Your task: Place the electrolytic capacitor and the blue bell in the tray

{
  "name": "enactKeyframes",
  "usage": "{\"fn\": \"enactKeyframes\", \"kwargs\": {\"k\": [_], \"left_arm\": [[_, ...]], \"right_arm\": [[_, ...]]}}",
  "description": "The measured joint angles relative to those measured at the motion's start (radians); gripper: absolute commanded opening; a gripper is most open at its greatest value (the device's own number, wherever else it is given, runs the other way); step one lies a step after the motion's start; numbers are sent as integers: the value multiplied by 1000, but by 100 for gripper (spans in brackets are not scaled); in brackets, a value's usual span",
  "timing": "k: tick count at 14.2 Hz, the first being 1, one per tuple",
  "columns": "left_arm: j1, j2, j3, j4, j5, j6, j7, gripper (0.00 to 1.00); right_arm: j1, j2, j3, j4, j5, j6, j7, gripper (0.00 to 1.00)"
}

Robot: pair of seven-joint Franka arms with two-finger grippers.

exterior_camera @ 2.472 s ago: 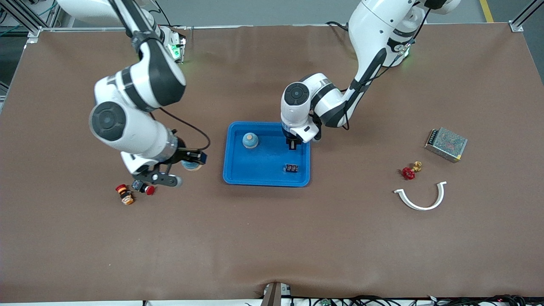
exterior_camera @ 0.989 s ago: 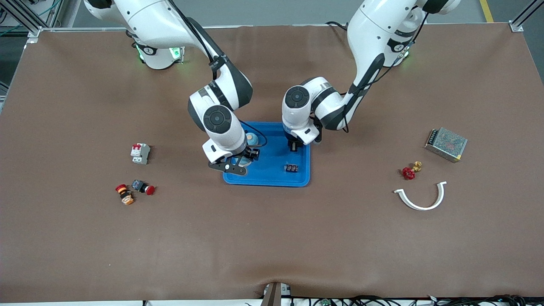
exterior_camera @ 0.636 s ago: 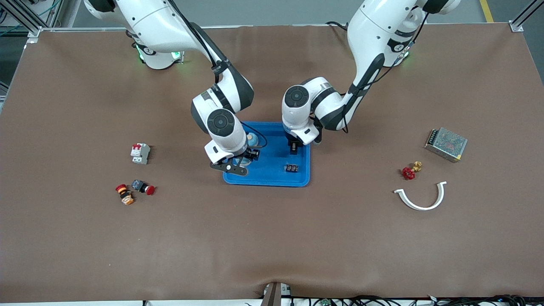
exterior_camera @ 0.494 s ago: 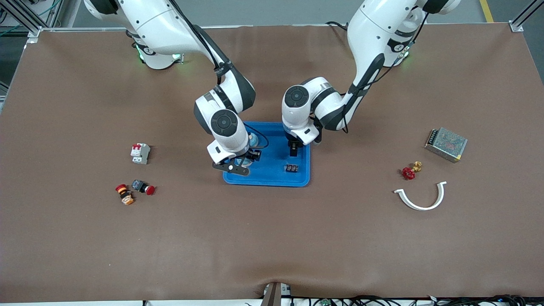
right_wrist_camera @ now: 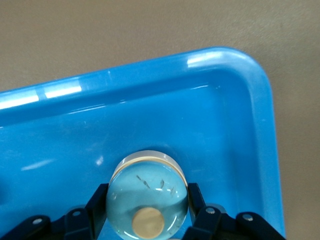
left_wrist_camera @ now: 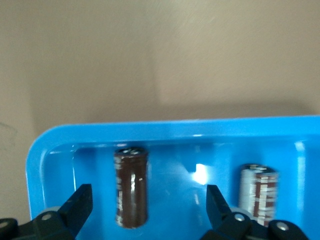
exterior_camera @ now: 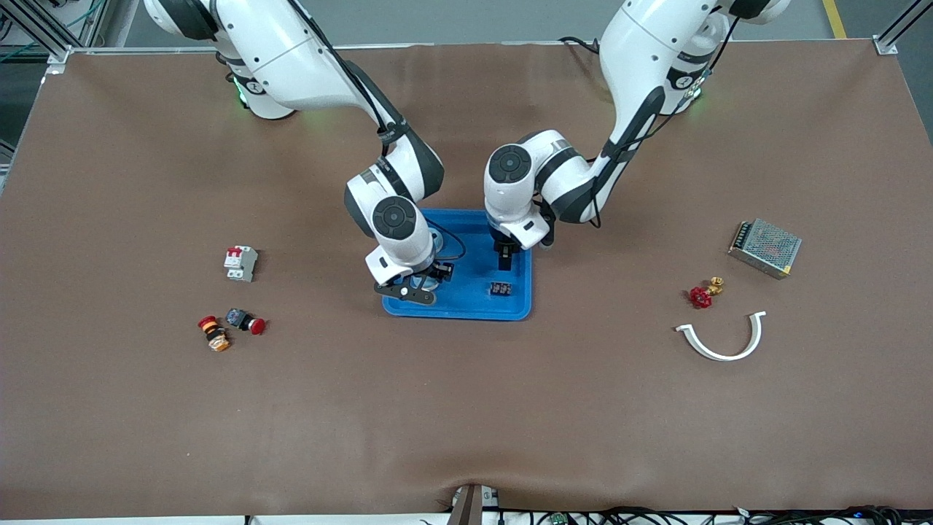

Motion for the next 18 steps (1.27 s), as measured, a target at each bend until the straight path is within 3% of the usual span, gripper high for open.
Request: {"fn": "enactKeyframes", "kwargs": {"k": [4,6,7,14,18], "left_arm": [[33,-65,0,13,-23,-60,58,100],[56,-73,0,43,-57,-114,115,100],[69,-74,0,62,-78,-135,151,100],[185,-74,1,144,-103,-206,374,100],[263,-68,5,149,-103,-208,555,100]], "right_arm": [[4,4,0,0,0,8,0,46],[4,4,-1,0,0,8,0,69],[4,4,-1,0,0,8,0,100],[5,-6,-3,10,-19,-11,1,100],[7,-123,-4,37,-21,-204,1,100]]}}
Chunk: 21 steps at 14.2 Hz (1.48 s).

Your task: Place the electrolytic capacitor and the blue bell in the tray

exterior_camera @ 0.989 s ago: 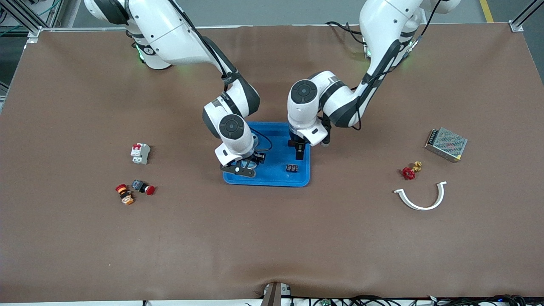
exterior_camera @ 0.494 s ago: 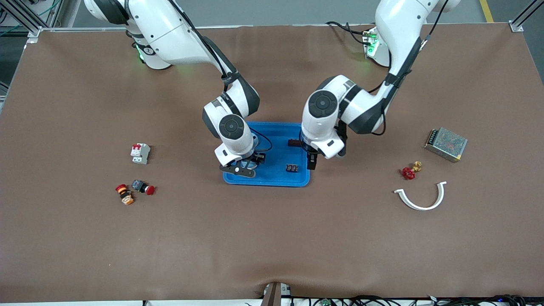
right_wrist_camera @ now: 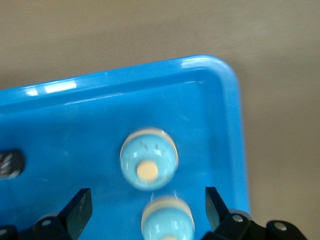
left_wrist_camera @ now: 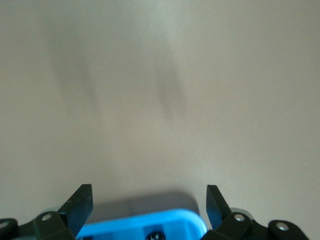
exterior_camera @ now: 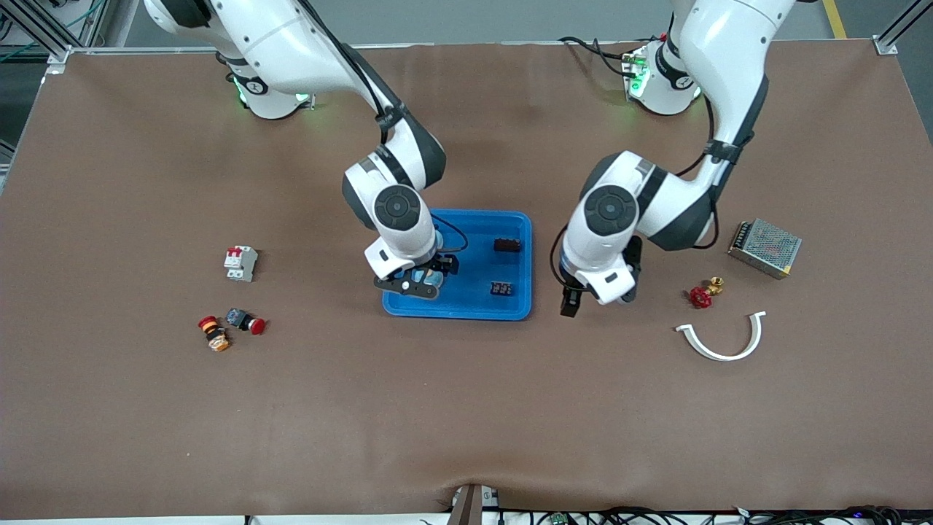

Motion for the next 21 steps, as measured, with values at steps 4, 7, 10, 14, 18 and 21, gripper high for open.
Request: {"fn": "enactKeyframes", "kwargs": {"k": [4,7,10,14,18,21], "left_arm": [[71,5,1,23,0,0,184,100],[118,10,2,34,0,0,339,100],[154,25,3,78,0,0,422,100],[189,43,10,110,0,0,565,100],[236,52,12,143,0,0,674,100],[241,53,12,153,0,0,720,100]], "right_arm": [[-2,-185,-8,5,-2,-191,-14,100],[-24,-288,-18,-31,-5,-246,-78,100],[-66,-400,-20,-119,-7,-252,-164,100],[-138,-529,-22,-170,-10,-345,-293,100],[-251,-617,-26,-177,-13,-420,-475,100],[-370,-643,-29,-179,-14,-432,-631,100]]}}
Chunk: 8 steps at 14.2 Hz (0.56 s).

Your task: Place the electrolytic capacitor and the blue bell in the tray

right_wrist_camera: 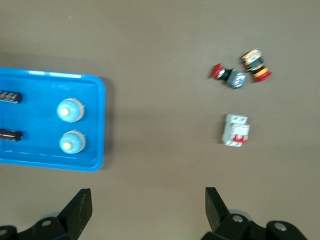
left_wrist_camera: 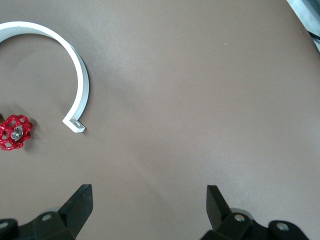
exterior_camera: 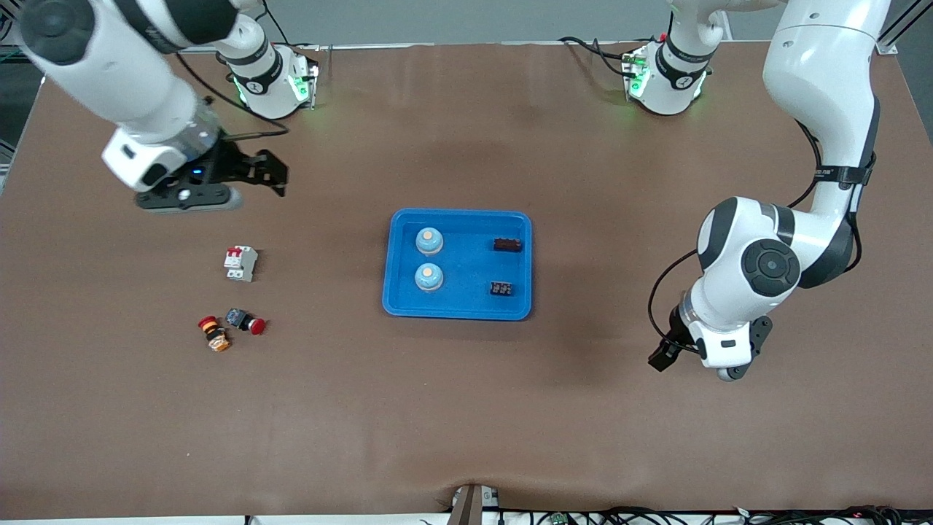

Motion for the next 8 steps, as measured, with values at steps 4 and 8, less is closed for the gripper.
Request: {"fn": "enactKeyframes", "kwargs": {"k": [4,8], "left_arm": [[0,3,0,1,0,0,211,100],[10,6,1,13,0,0,444,100]], "right_arm": [[-159,-1,-2,0,-7,15,-154,100],[-252,15,-2,21,-60,58,-169,100]]}}
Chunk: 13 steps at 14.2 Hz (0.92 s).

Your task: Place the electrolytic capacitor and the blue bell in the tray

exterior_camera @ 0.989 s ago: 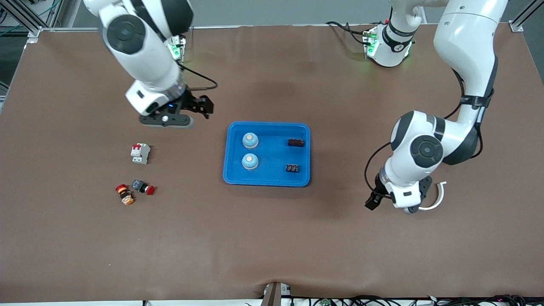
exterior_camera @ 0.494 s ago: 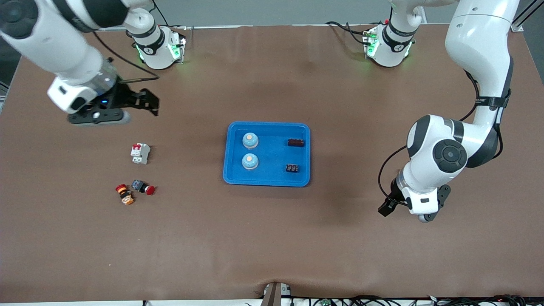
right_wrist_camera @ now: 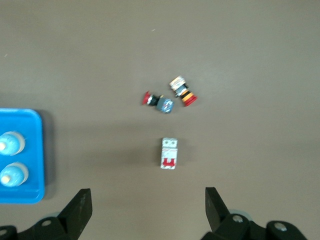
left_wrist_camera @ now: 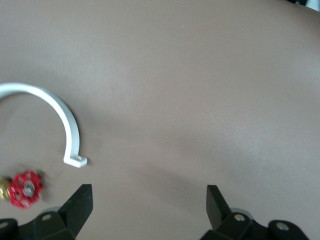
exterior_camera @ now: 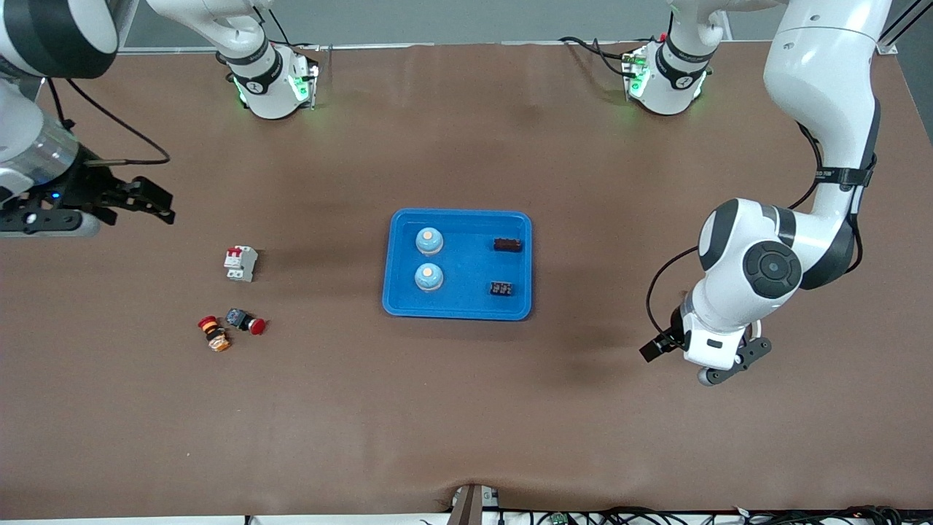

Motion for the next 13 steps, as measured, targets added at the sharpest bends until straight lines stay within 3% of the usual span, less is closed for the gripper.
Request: {"fn": "enactKeyframes", "kwargs": {"k": [6,13], "left_arm": [[90,1,7,36,0,8,391,100],[167,3,8,71,0,24,443,100]], "right_arm": [[-35,84,1,168,-4,7,0,100],[-72,86,2,204,-10,0,0,100]]}}
